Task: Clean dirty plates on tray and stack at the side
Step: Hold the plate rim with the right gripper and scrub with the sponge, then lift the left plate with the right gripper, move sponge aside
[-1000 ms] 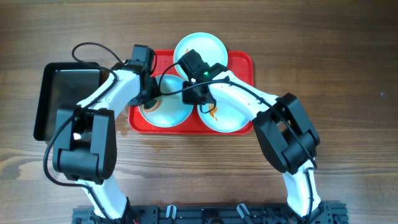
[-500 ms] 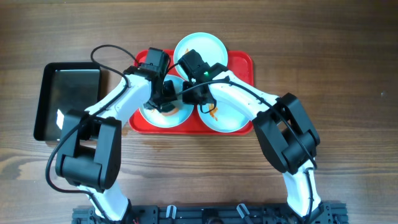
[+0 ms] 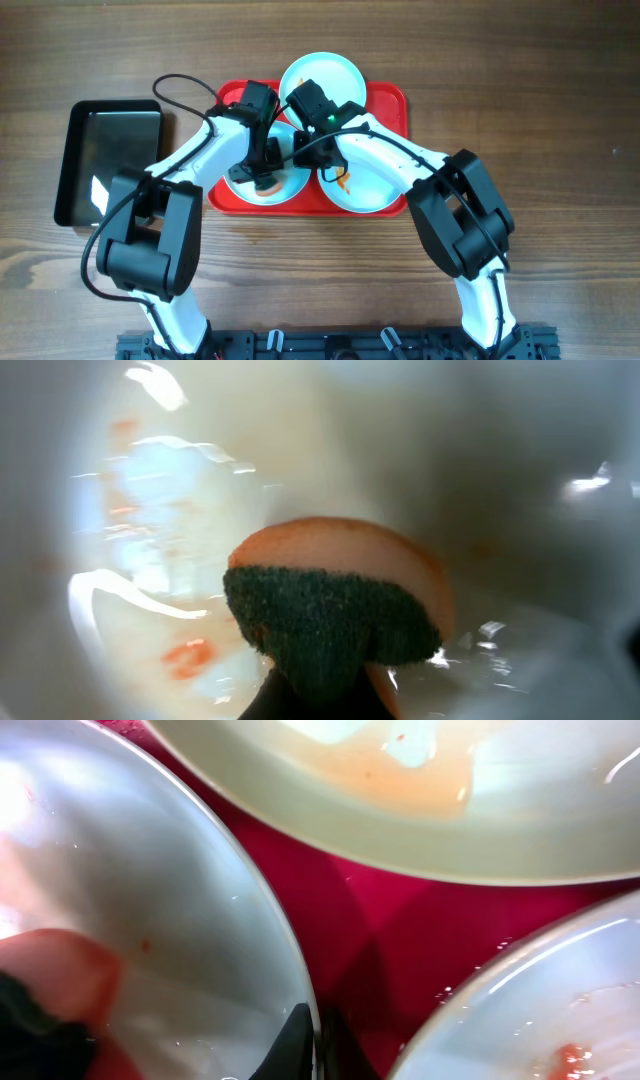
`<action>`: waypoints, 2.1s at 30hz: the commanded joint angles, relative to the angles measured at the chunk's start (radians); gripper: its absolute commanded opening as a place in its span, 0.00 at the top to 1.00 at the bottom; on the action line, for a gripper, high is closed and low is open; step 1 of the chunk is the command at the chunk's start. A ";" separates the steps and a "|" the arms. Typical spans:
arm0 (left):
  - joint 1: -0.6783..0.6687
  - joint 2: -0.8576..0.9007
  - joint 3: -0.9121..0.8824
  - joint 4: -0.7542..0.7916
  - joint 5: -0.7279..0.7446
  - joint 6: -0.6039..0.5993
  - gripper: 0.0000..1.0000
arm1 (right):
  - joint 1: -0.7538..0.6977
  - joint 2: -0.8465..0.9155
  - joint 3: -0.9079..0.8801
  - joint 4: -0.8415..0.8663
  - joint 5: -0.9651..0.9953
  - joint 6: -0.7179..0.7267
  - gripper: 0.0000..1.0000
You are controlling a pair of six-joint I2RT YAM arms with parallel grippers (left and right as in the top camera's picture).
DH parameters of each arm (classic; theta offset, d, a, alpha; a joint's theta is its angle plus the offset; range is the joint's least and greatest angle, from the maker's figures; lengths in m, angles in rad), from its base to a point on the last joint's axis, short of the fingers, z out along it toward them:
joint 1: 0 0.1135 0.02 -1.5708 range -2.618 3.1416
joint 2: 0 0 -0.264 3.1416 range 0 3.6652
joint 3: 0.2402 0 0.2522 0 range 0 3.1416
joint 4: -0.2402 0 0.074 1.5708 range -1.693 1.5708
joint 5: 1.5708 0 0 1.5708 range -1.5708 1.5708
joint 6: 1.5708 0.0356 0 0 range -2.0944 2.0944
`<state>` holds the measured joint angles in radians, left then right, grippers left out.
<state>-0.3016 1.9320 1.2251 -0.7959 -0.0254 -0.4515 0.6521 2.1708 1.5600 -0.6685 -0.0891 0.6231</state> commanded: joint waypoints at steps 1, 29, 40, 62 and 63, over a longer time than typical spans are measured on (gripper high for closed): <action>0.046 0.047 -0.034 -0.071 -0.304 -0.005 0.96 | -0.005 0.006 -0.018 -0.010 0.040 -0.018 0.96; 0.015 0.034 0.069 0.203 0.219 -0.059 0.96 | -0.005 0.005 -0.018 0.006 -0.002 -0.010 0.96; 0.011 0.119 0.069 0.211 0.139 -0.077 0.96 | -0.005 0.005 -0.018 0.005 -0.006 -0.010 0.96; 0.011 -0.006 0.142 -0.154 -0.143 0.025 0.96 | -0.005 0.006 -0.018 0.009 -0.017 -0.014 0.96; 0.011 -0.026 0.142 -0.125 -0.063 0.025 0.96 | -0.005 0.006 -0.018 0.010 -0.017 -0.013 0.96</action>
<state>-0.2947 2.0010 1.3350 -0.9718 -0.3218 -0.4454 0.6514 2.1708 1.5593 -0.6571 -0.1234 0.6159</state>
